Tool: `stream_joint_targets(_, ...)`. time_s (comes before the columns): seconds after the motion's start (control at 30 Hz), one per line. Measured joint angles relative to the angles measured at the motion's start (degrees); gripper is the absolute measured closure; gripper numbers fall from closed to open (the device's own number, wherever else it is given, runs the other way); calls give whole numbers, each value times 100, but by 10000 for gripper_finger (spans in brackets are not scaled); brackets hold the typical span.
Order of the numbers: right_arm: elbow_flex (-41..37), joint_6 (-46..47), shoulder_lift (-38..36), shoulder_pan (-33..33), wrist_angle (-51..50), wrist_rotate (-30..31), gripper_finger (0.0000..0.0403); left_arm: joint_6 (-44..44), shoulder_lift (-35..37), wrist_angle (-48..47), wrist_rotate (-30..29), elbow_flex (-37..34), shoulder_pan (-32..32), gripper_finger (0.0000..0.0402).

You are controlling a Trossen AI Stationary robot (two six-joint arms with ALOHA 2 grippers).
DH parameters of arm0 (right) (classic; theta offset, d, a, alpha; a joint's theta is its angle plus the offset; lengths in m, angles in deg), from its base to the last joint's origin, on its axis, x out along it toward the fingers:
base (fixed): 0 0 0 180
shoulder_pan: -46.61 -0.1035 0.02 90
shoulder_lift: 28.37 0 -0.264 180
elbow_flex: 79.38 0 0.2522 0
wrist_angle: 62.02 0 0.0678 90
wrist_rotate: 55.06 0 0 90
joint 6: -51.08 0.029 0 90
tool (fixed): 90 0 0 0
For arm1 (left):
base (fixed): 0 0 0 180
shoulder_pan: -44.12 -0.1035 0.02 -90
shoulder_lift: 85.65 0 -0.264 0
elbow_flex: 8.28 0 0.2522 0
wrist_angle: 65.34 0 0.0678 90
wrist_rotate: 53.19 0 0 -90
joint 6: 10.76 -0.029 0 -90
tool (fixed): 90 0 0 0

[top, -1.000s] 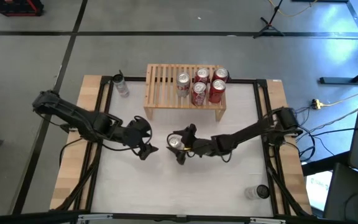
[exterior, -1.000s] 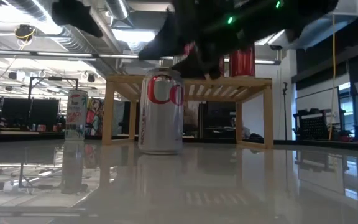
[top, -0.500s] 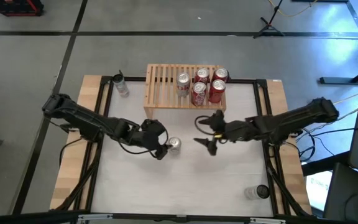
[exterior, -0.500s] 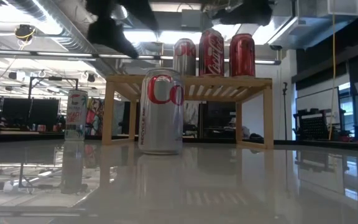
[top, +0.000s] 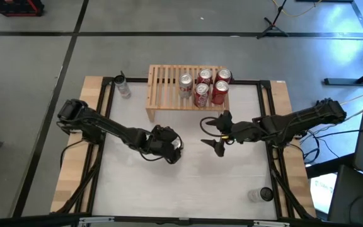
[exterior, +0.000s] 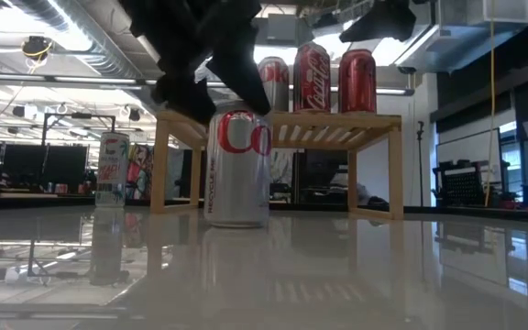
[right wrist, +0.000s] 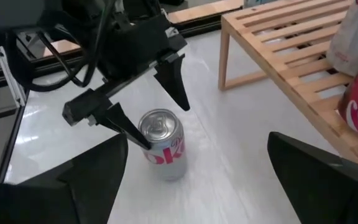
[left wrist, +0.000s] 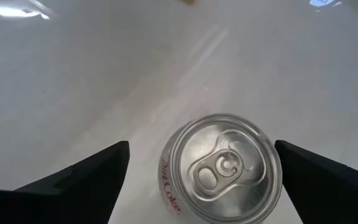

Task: Place canned beverage on shelf
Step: Put the red silver soda can aligned with the other red silver soda can on the shelf

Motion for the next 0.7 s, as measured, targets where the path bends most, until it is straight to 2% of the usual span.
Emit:
stream_joint_targets(0.2,0,51,-2,0,-94,2,26,5,-7,-60,128,0,-9,15)
stream_joint_targets(0.43,0,42,-2,2,-101,8,26,-455,-212,-60,442,-6,-9,24)
stream_joint_targets(0.53,0,42,-2,2,-161,3,26,-568,-229,-19,550,0,-32,52)
stream_joint_targets(0.7,2,67,-2,2,-188,-9,26,-1044,-111,3,953,-2,-231,125)
